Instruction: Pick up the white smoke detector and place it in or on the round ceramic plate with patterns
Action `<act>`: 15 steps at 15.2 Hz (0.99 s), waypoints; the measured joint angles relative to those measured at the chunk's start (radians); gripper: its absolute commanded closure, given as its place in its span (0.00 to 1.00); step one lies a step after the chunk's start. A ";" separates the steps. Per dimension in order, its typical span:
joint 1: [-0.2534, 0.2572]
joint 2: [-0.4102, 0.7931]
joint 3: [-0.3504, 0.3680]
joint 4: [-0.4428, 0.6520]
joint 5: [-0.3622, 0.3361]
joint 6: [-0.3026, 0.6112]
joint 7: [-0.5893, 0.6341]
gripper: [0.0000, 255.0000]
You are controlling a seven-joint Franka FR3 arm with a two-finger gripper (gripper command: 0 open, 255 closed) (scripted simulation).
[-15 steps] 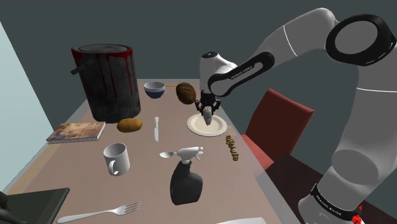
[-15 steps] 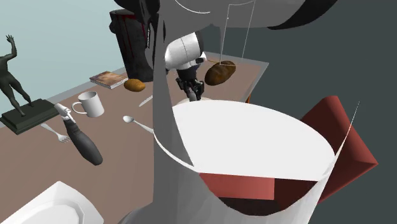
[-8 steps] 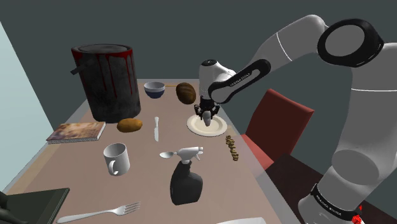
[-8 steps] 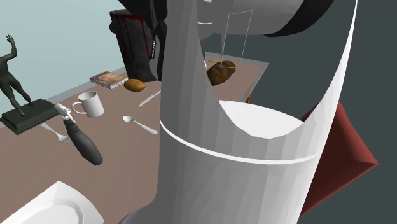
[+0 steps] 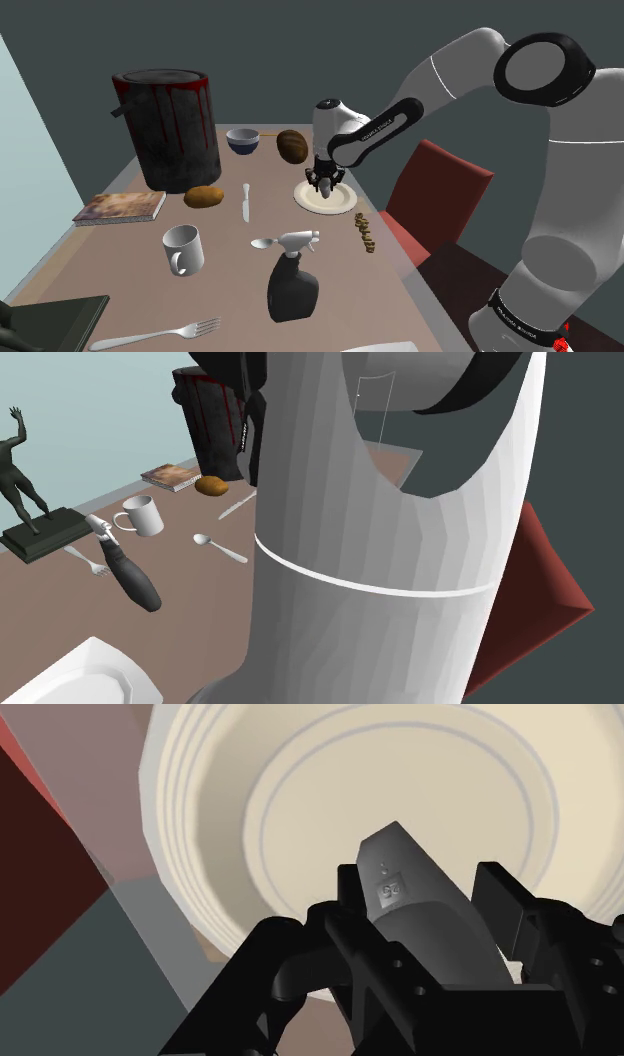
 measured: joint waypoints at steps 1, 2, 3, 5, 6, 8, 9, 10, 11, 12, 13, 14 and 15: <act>-0.001 -0.002 0.001 -0.002 0.001 0.000 -0.001 0.00; 0.000 0.000 0.002 -0.004 0.003 -0.001 -0.002 0.00; 0.001 0.001 0.003 -0.005 0.004 -0.002 -0.003 0.00; 0.001 0.002 0.003 -0.007 0.004 -0.002 -0.003 0.00; 0.001 0.002 0.004 -0.007 0.005 -0.002 -0.003 0.00; -0.002 -0.011 0.008 -0.014 0.012 -0.008 -0.008 0.00; -0.005 -0.034 0.016 -0.018 0.027 -0.024 -0.017 0.00; -0.005 -0.052 0.024 -0.011 0.043 -0.047 -0.025 0.00; -0.009 -0.069 0.030 -0.005 0.058 -0.067 -0.039 0.00; -0.011 -0.083 0.034 -0.008 0.067 -0.075 -0.044 0.00; -0.010 -0.086 0.036 -0.006 0.070 -0.080 -0.045 0.00; -0.009 -0.087 0.037 -0.004 0.071 -0.084 -0.045 0.00; -0.008 -0.088 0.038 -0.004 0.072 -0.085 -0.045 0.00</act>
